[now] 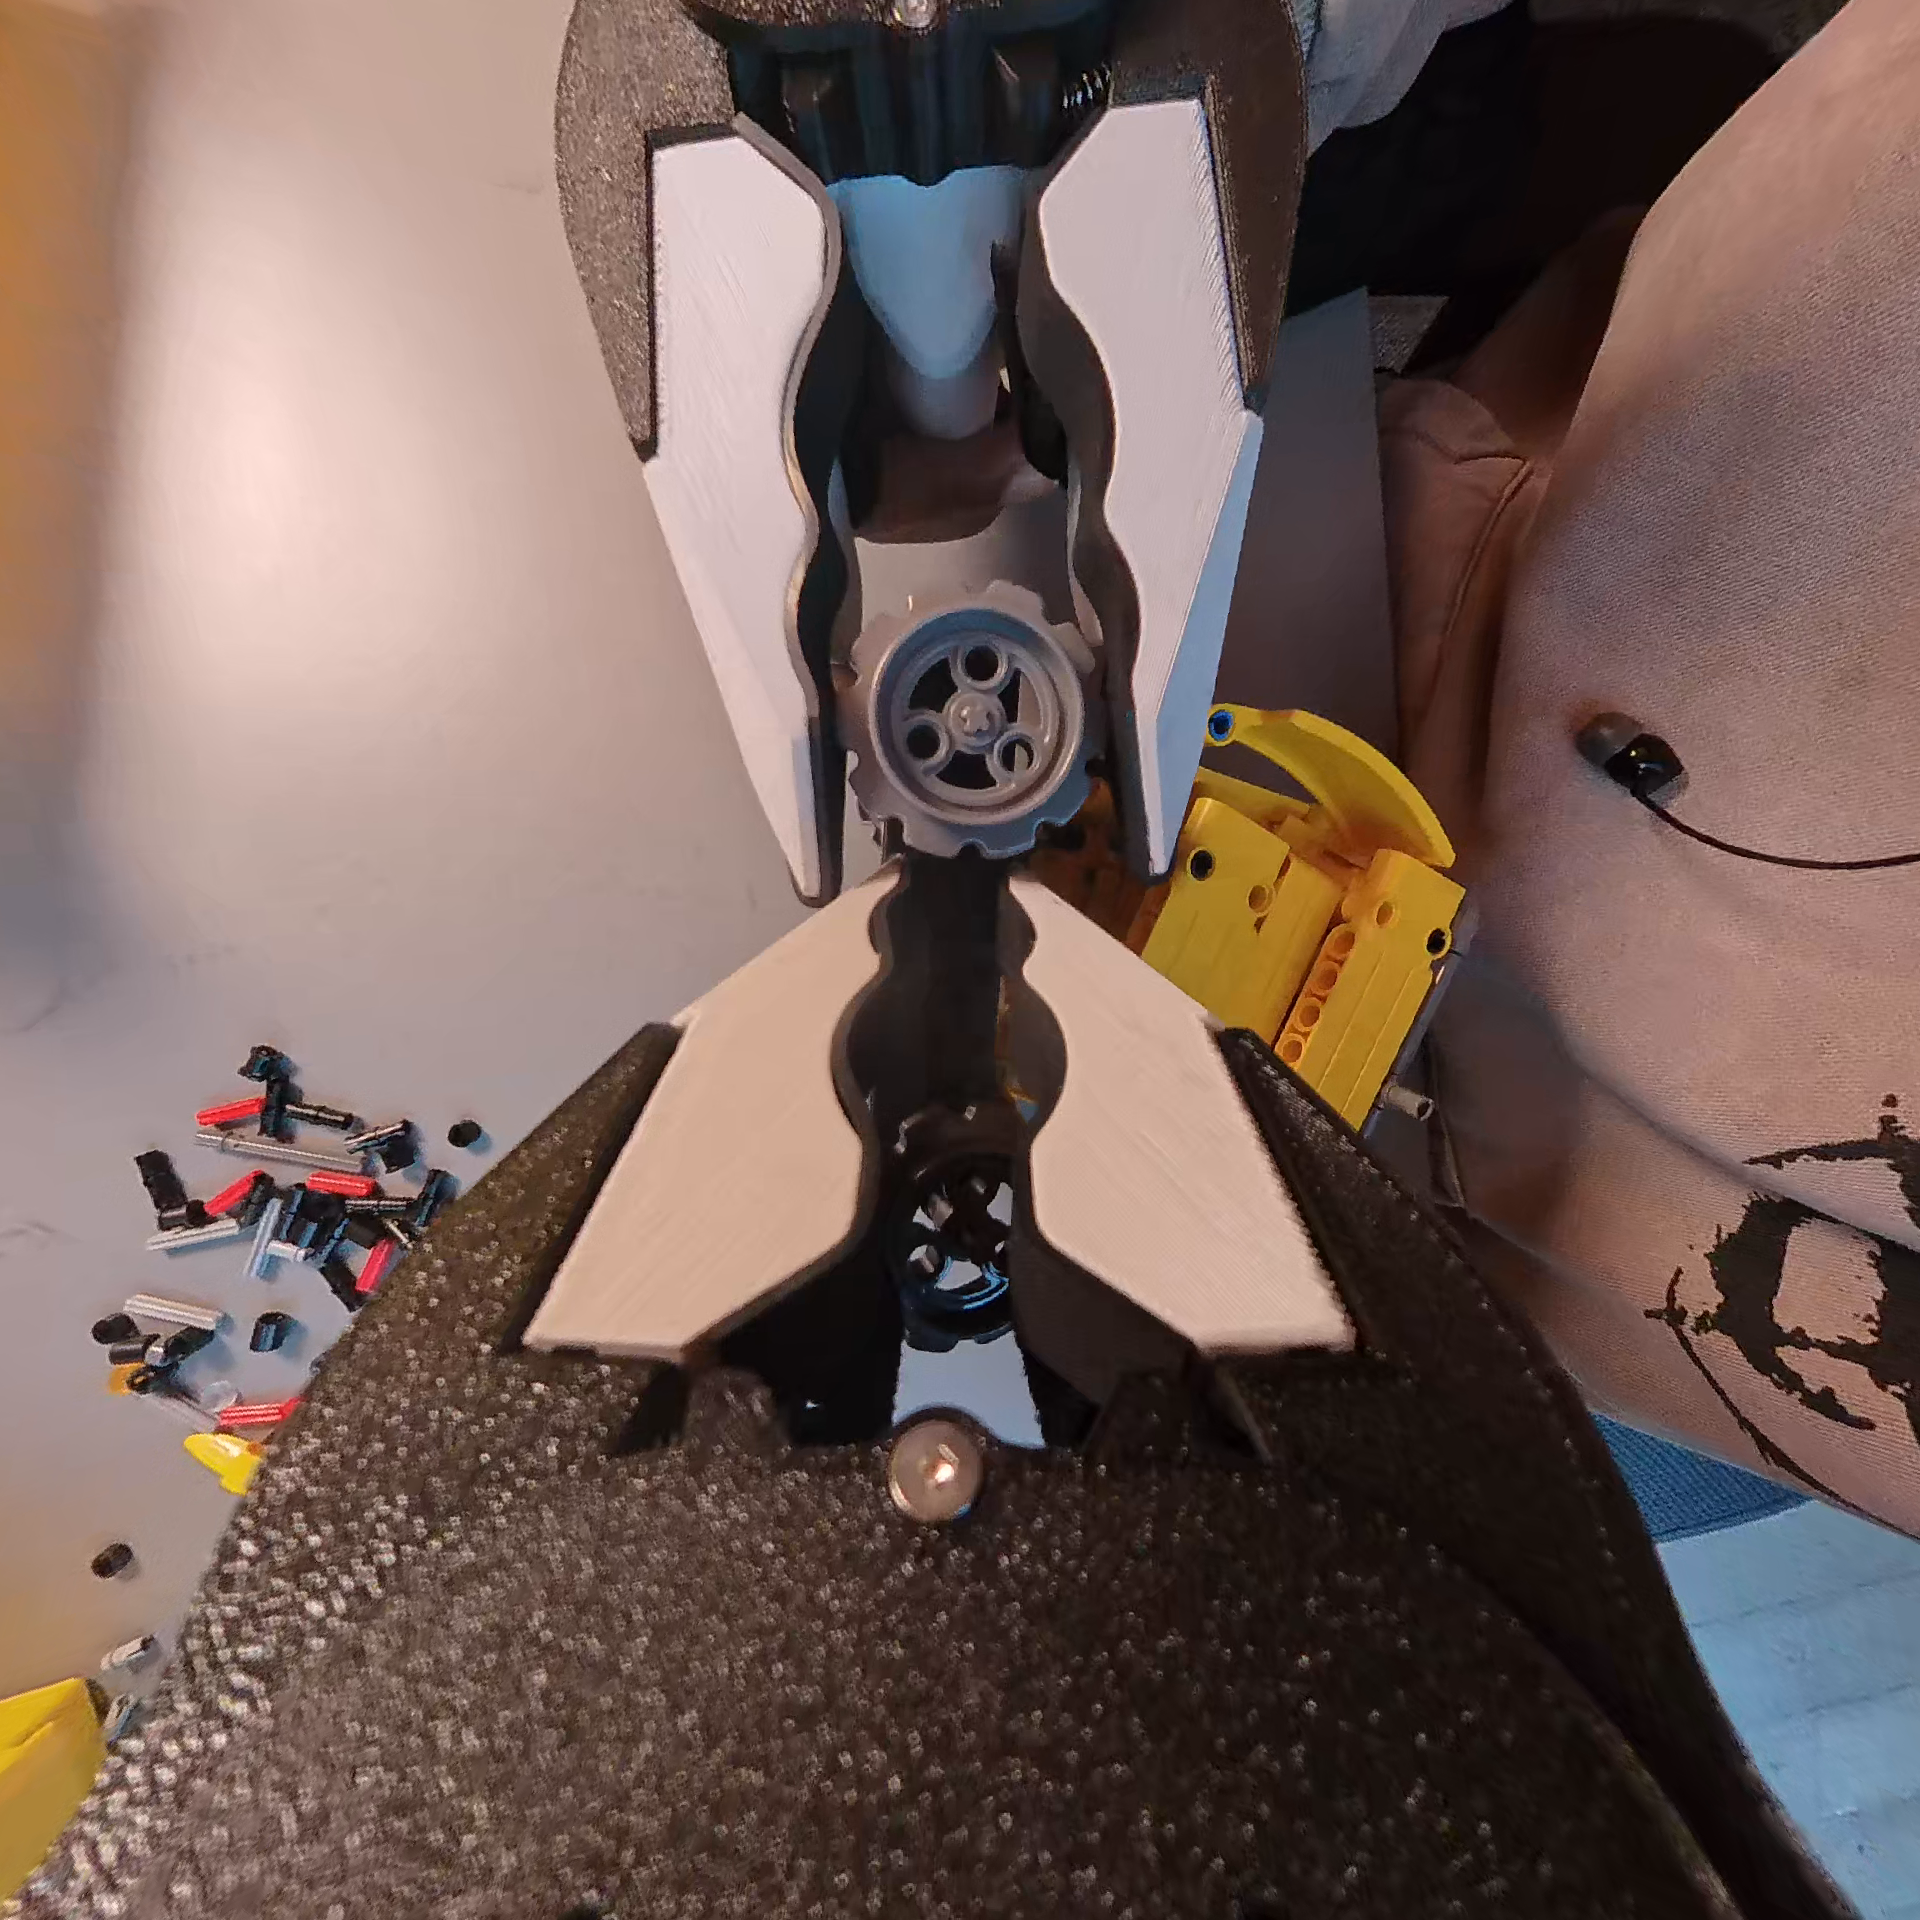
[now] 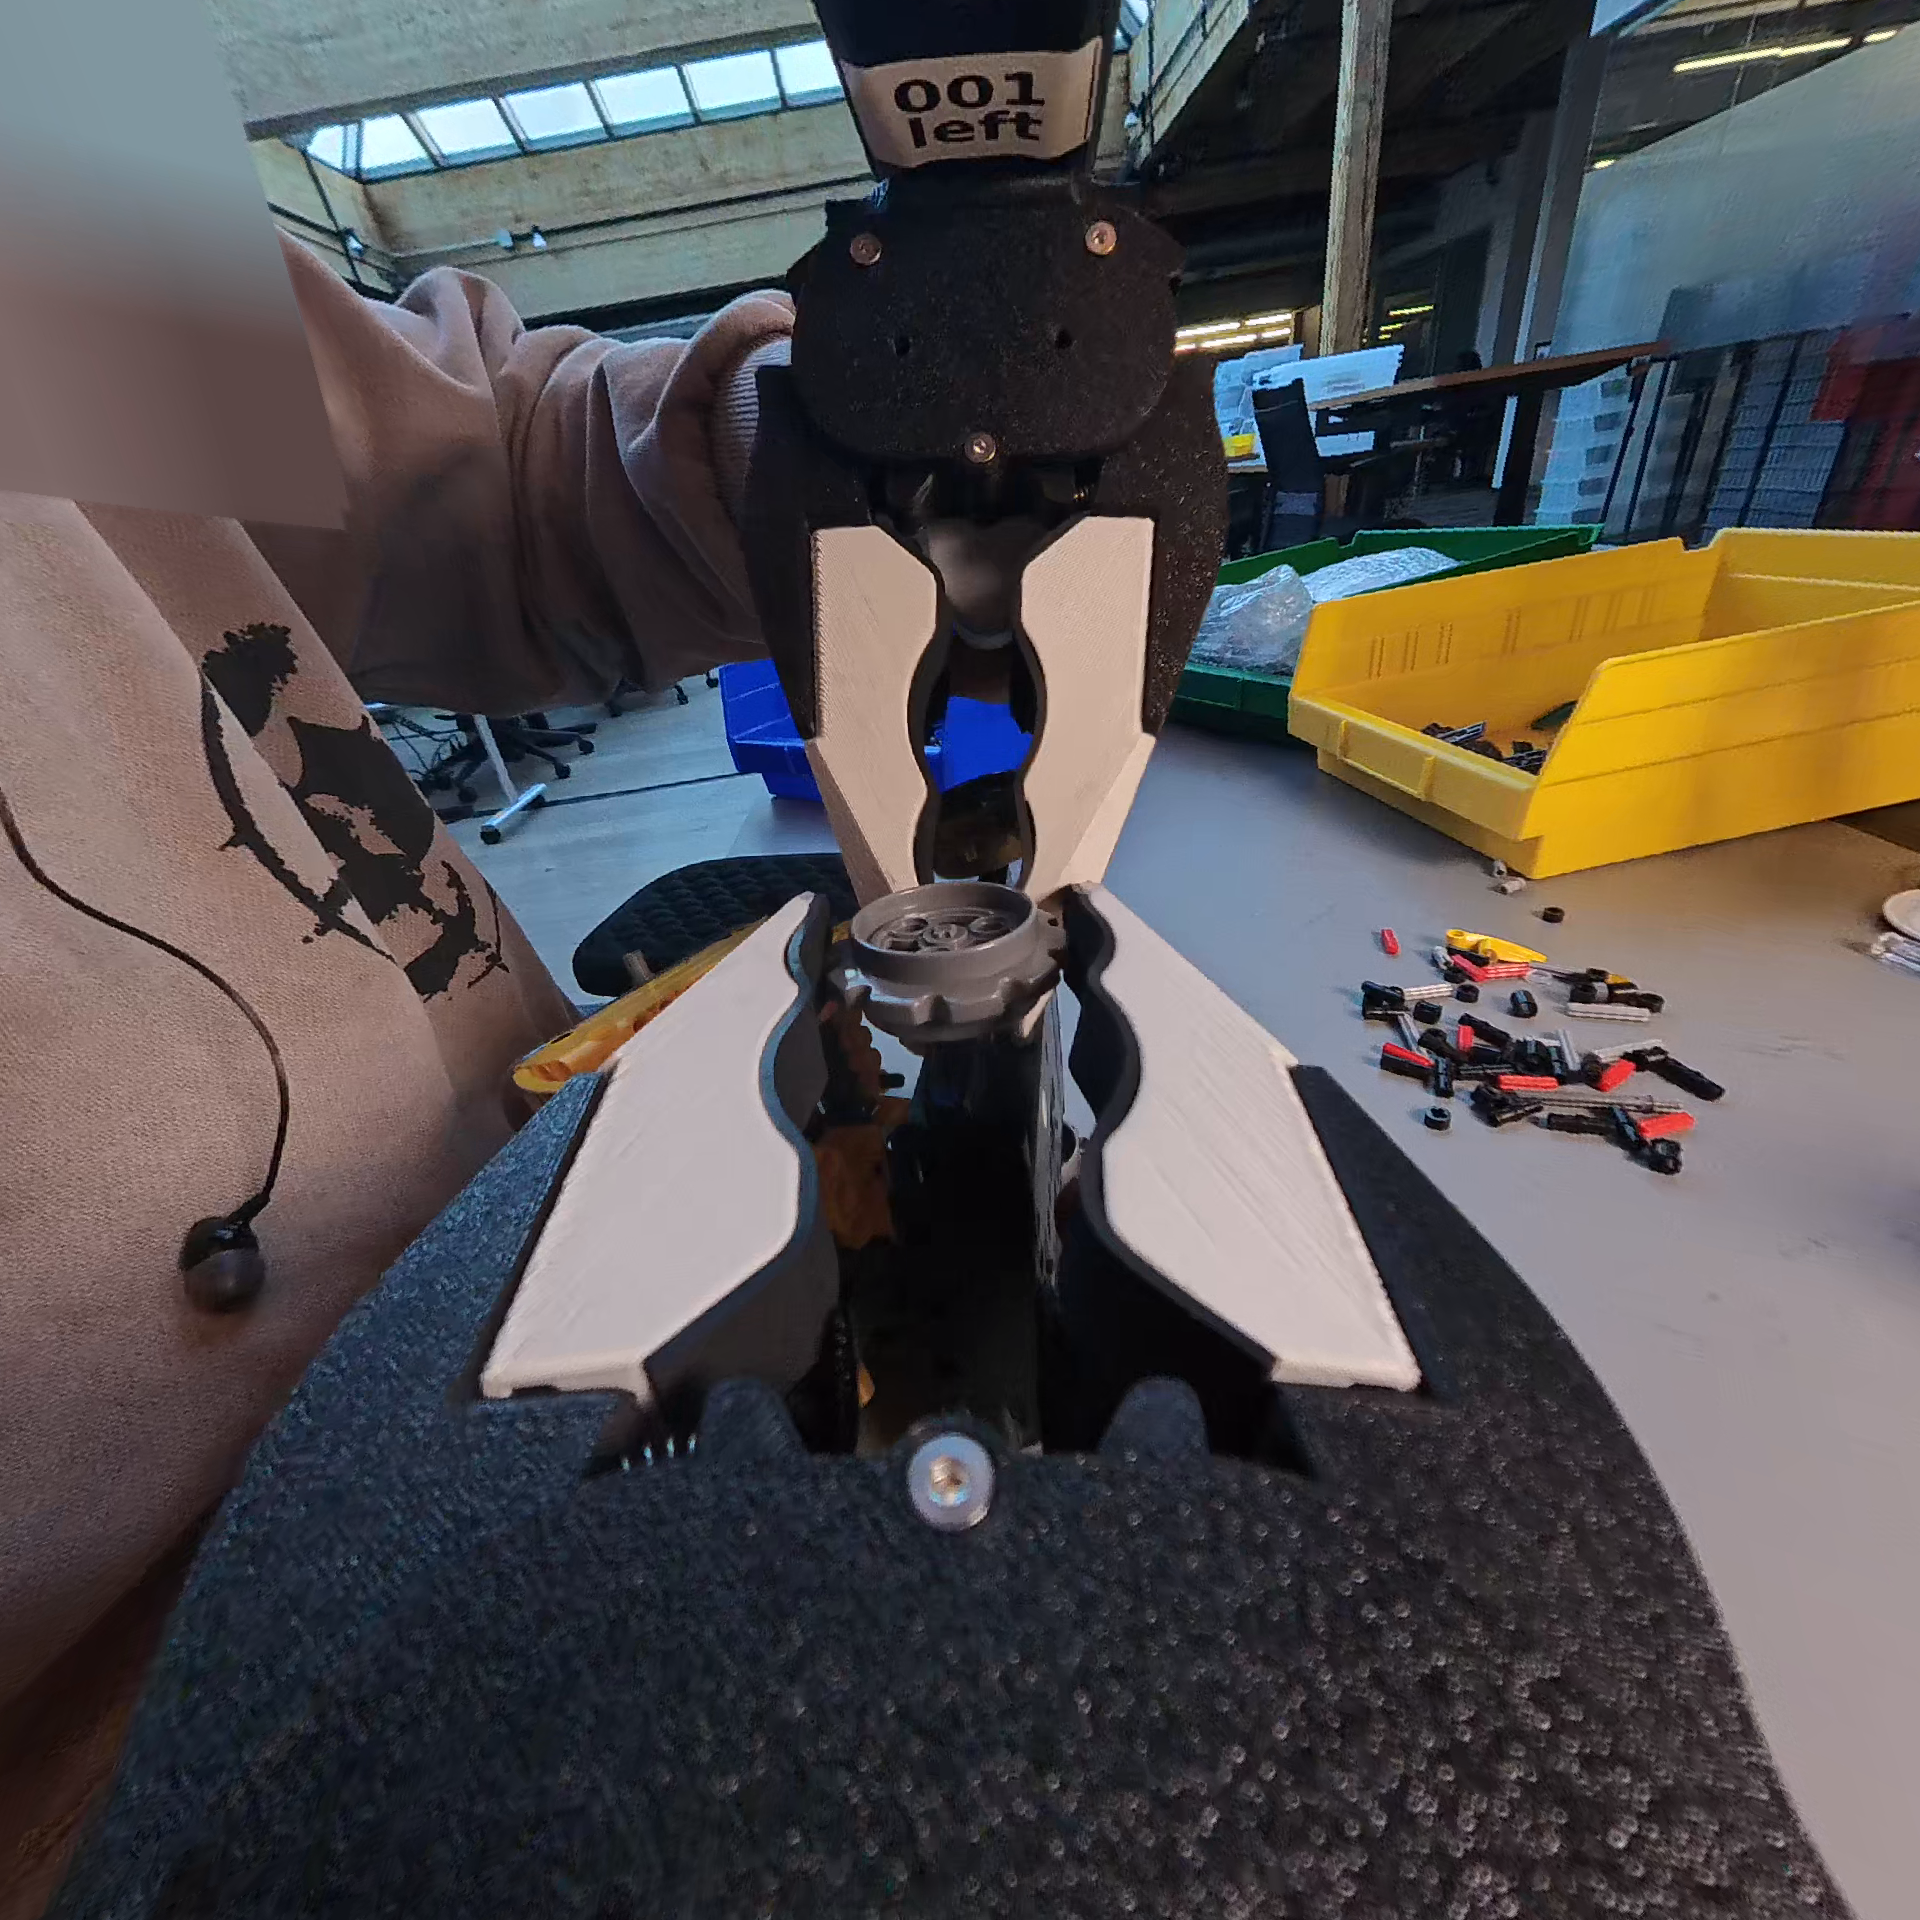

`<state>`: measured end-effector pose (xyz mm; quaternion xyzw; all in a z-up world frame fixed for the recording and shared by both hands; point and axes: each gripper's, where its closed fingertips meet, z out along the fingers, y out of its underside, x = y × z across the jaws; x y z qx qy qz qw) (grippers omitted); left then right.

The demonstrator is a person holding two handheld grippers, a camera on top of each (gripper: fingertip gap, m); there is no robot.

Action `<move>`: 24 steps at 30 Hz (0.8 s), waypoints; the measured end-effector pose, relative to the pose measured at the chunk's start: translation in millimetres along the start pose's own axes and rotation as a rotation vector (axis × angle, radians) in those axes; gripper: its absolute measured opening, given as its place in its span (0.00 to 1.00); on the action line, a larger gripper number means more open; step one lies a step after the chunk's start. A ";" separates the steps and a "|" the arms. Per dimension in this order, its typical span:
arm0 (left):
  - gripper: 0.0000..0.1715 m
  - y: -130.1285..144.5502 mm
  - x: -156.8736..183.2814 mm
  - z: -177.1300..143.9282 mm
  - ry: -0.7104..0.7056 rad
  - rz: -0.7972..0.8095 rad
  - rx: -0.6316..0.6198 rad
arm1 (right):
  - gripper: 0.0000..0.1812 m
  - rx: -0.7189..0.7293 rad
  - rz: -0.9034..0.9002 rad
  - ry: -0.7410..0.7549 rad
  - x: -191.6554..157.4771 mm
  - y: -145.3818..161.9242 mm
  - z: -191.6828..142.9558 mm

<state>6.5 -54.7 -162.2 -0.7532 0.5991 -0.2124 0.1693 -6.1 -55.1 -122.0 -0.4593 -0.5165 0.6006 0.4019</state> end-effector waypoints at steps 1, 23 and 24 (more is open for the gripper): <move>0.08 -1.0 0.8 2.2 0.006 -0.010 0.004 | 0.24 0.019 0.004 -0.005 -0.5 -3.9 -0.6; 0.27 -48.1 -6.3 -47.4 0.153 -0.237 0.433 | 0.24 0.054 -0.405 0.276 31.8 -61.3 -40.2; 0.29 -52.5 -8.9 -53.9 0.171 -0.282 0.512 | 0.25 0.043 -0.439 0.284 29.8 -60.9 -37.3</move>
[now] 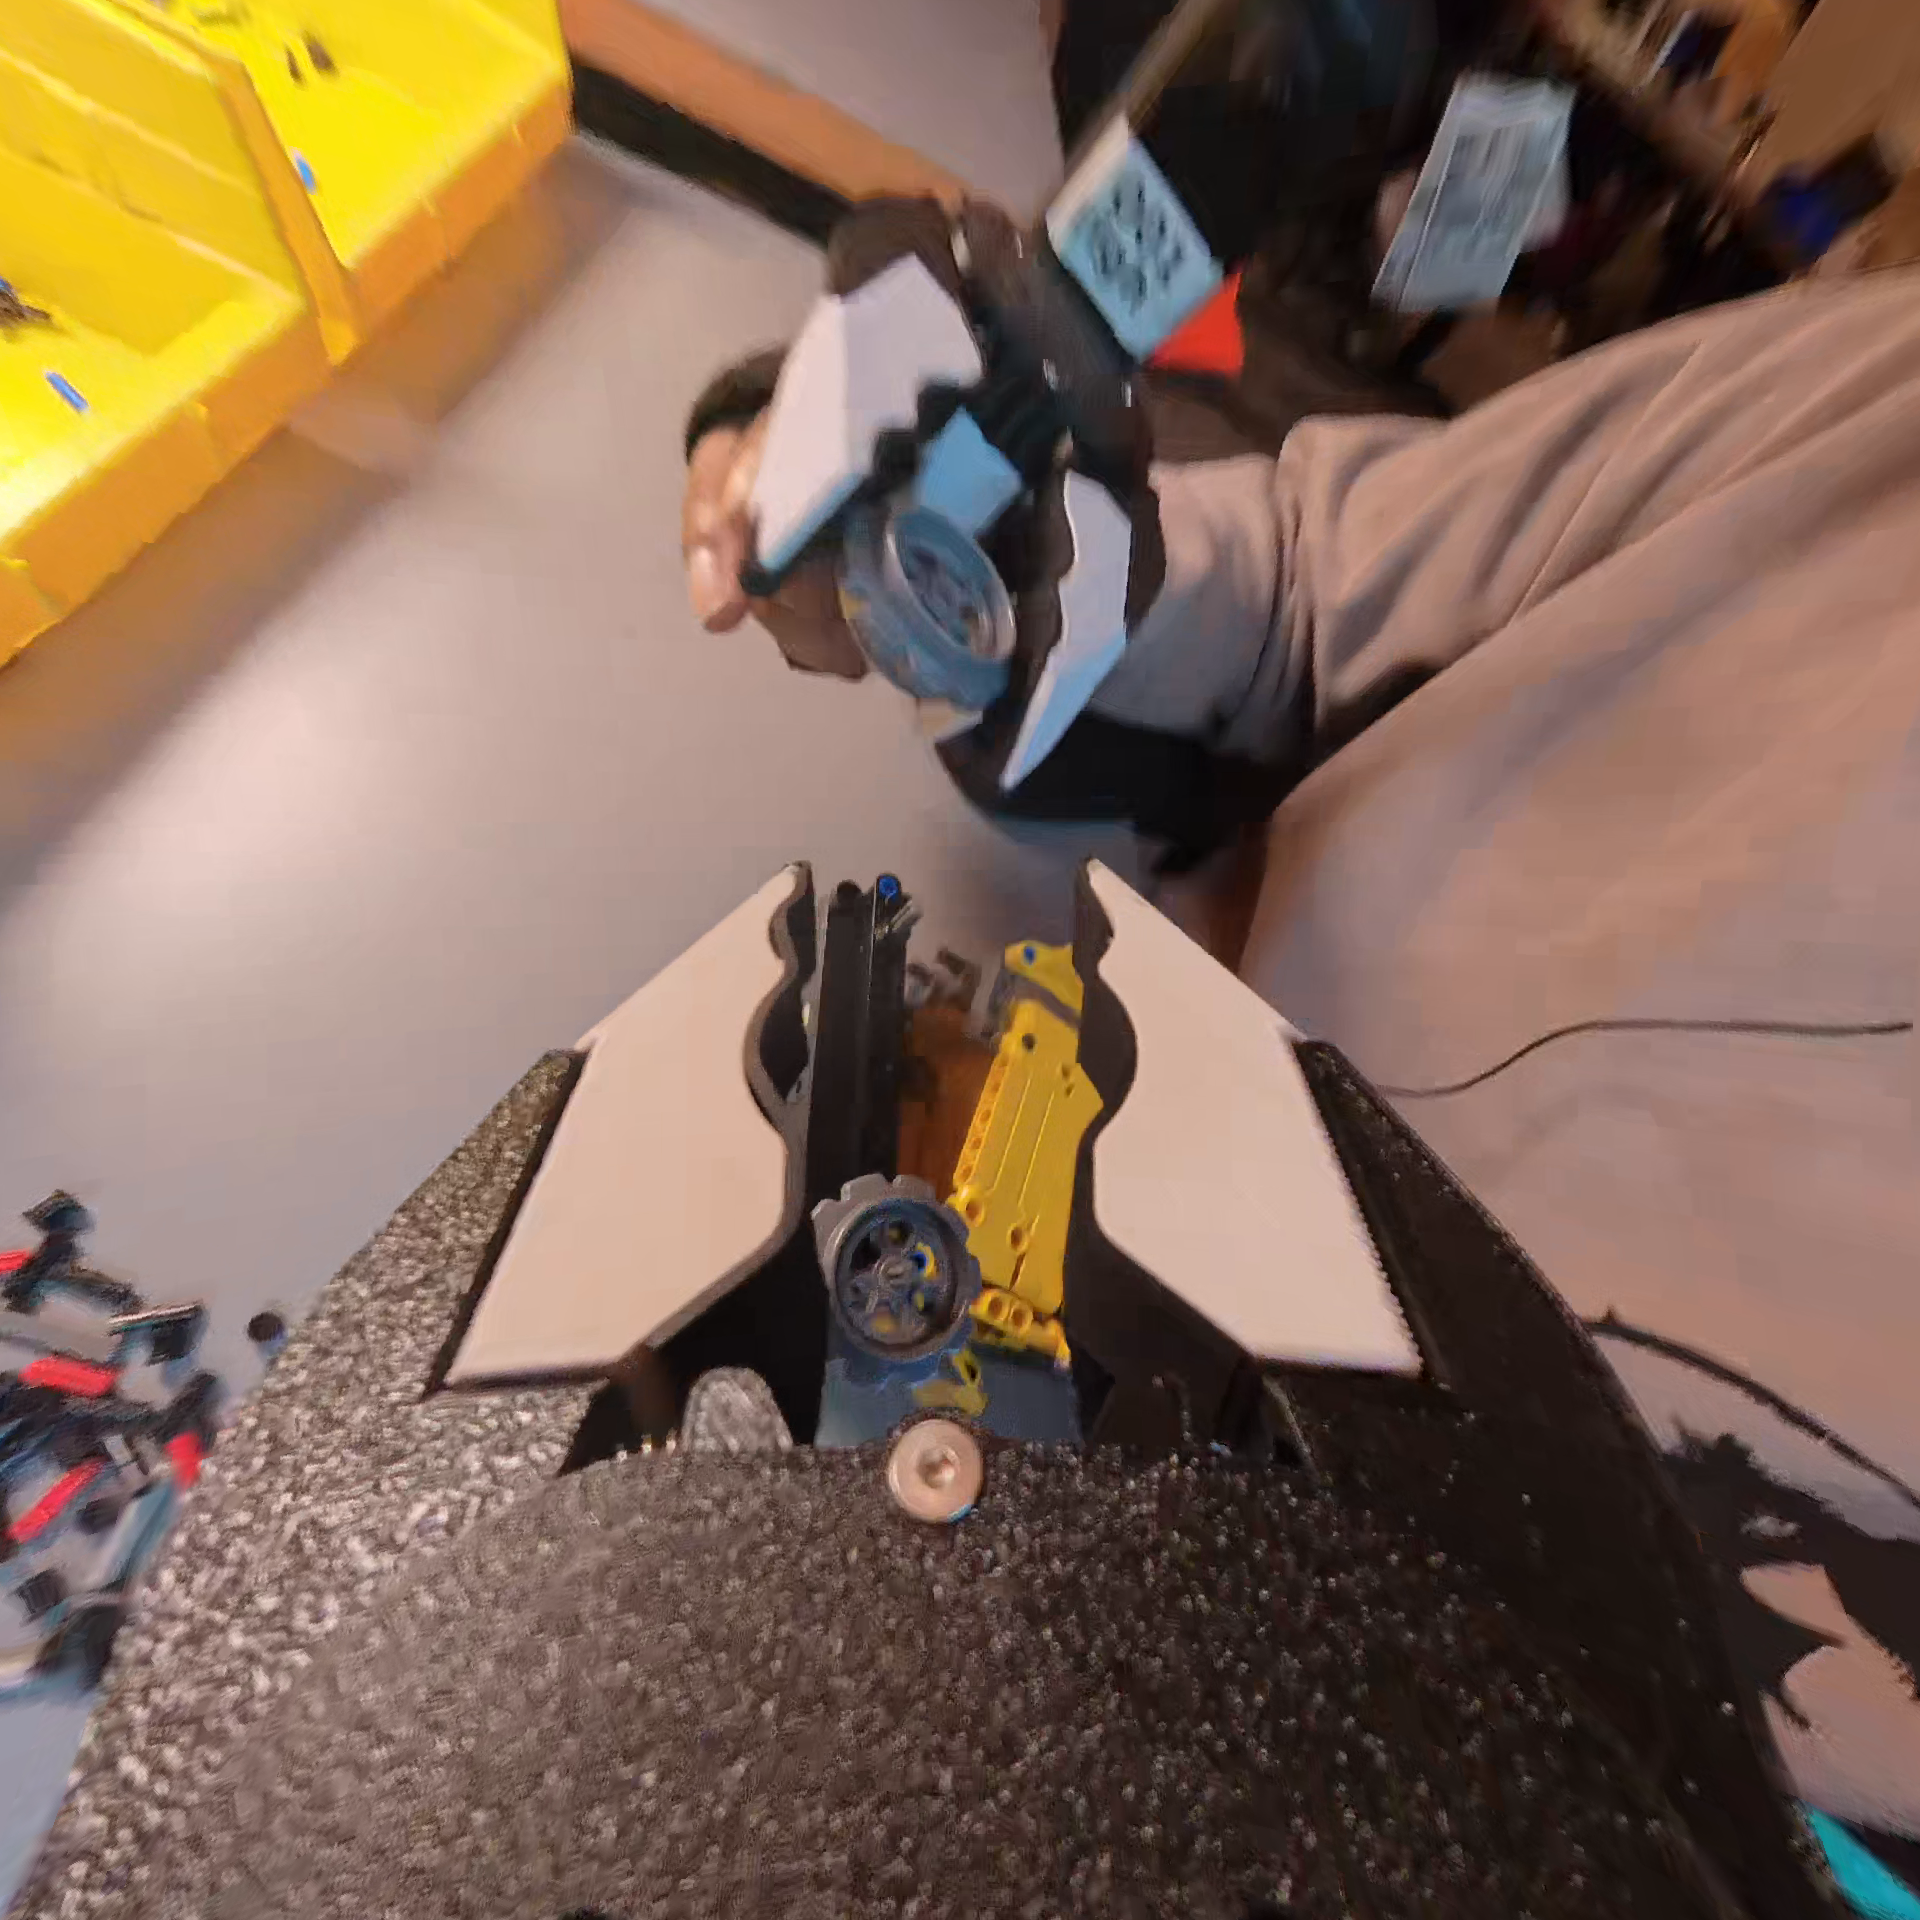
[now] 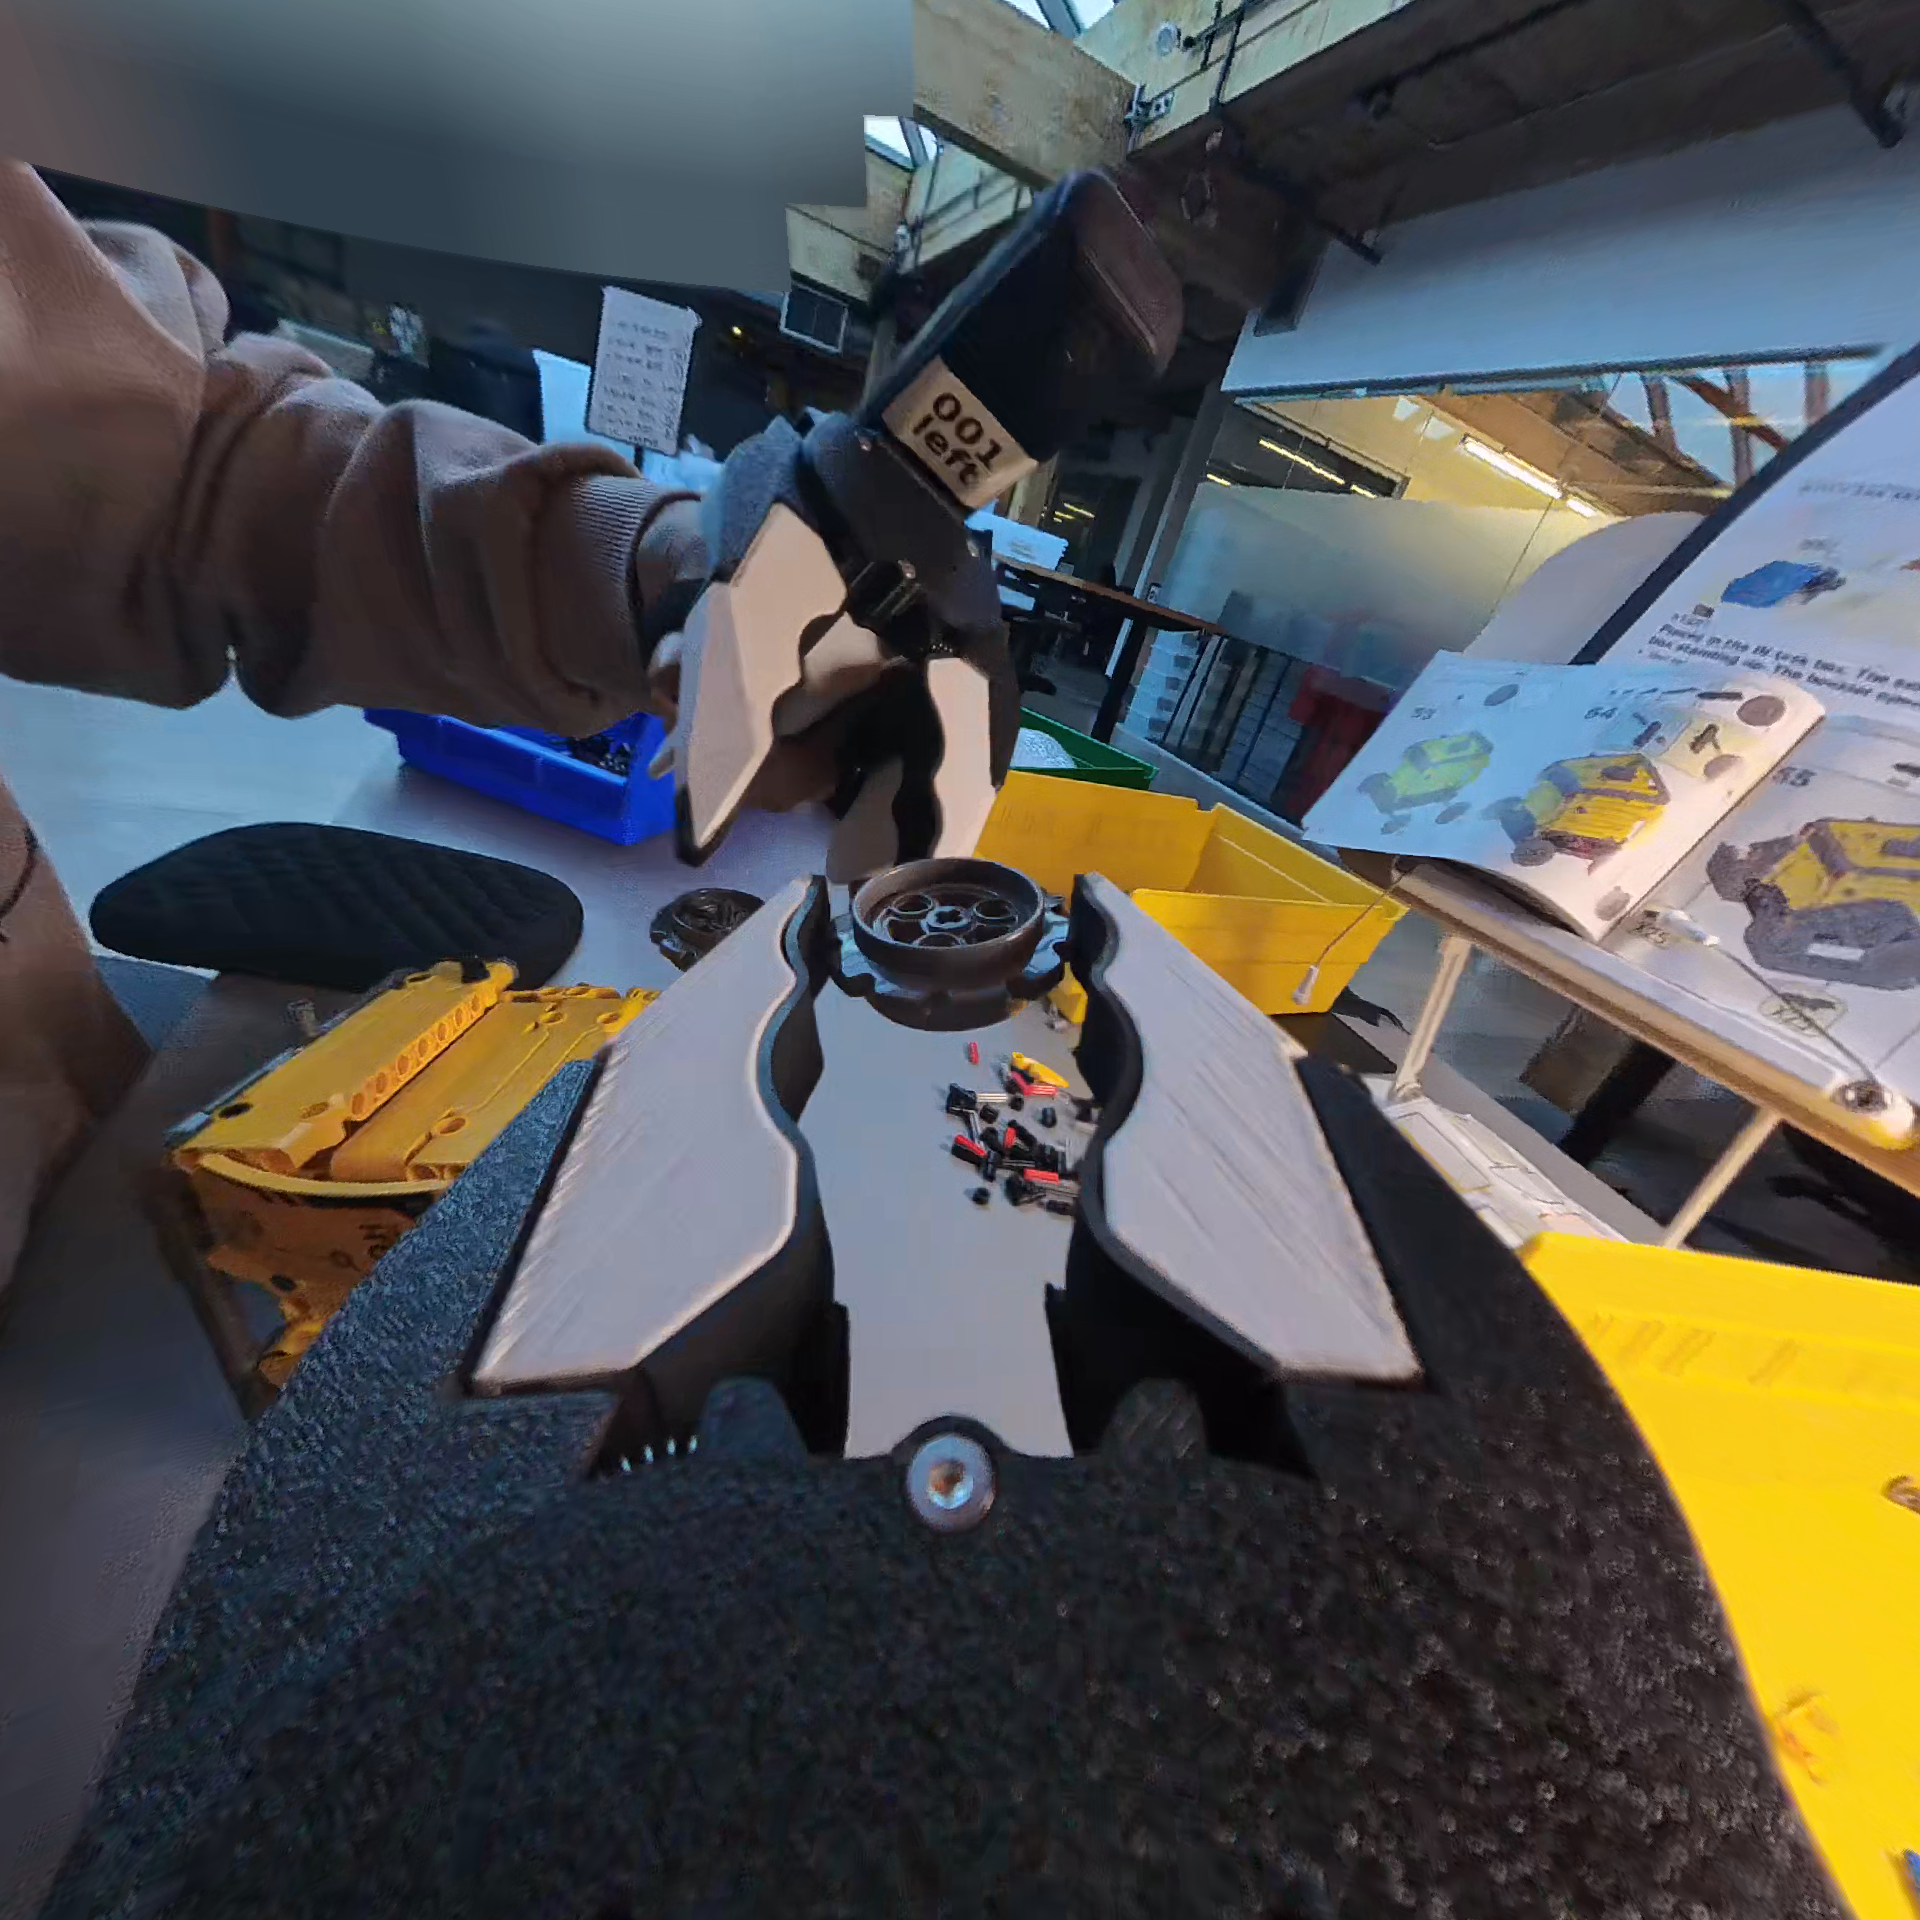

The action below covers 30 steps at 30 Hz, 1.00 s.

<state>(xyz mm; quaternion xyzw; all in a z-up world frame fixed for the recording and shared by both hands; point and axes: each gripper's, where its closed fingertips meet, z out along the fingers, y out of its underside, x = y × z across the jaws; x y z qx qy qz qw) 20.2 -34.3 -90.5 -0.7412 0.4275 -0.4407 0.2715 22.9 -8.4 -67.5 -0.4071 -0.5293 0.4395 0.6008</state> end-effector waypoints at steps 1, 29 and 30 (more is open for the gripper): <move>0.30 -6.1 -0.3 -2.9 0.020 -0.049 0.072 | 0.25 -0.004 -0.031 0.003 -2.6 -0.8 2.8; 0.11 256.3 -35.4 -365.7 -1.476 -0.467 0.037 | 0.23 -0.343 0.221 -0.360 -51.8 71.9 1.7; 0.13 256.7 -34.4 -362.4 -1.451 -0.470 0.078 | 0.20 -0.357 0.209 -0.366 -54.0 74.6 2.0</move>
